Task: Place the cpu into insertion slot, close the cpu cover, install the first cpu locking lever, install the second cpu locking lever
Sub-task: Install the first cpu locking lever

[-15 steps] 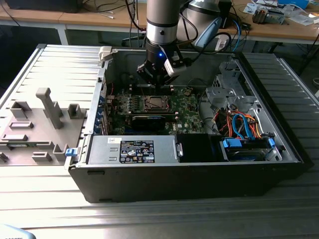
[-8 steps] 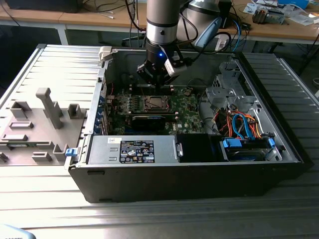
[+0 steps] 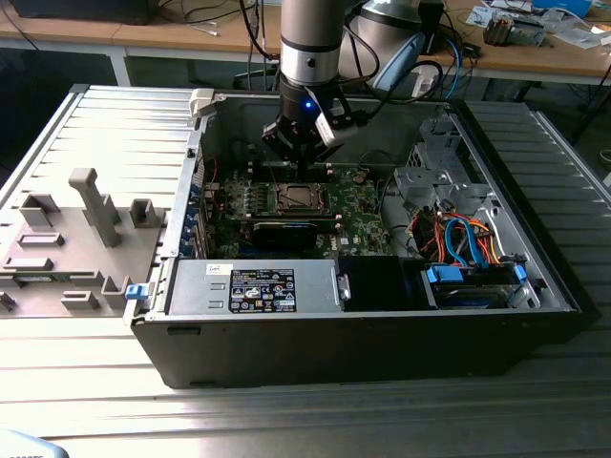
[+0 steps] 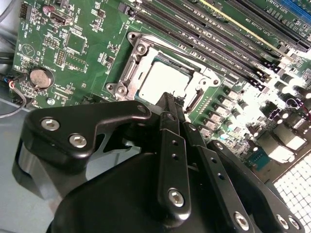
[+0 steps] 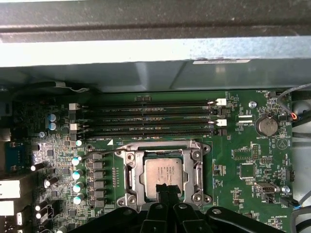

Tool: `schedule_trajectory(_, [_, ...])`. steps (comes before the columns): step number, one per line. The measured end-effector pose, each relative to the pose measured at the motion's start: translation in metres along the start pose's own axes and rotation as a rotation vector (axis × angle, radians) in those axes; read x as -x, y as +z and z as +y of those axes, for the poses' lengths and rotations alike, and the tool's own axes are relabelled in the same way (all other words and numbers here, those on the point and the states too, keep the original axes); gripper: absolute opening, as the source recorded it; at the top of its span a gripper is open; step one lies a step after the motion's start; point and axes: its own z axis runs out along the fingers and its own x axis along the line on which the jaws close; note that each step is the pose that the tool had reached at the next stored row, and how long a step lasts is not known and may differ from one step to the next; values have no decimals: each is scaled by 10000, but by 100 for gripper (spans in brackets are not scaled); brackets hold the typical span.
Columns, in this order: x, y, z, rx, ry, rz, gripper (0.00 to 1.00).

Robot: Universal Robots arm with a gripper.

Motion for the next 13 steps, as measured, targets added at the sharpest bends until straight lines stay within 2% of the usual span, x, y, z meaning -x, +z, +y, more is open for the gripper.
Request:
schedule_trajectory(10, [0, 0, 0, 1, -60, -2, 11])
schedule_trajectory(13, [0, 0, 0, 4, -206, -4, 11])
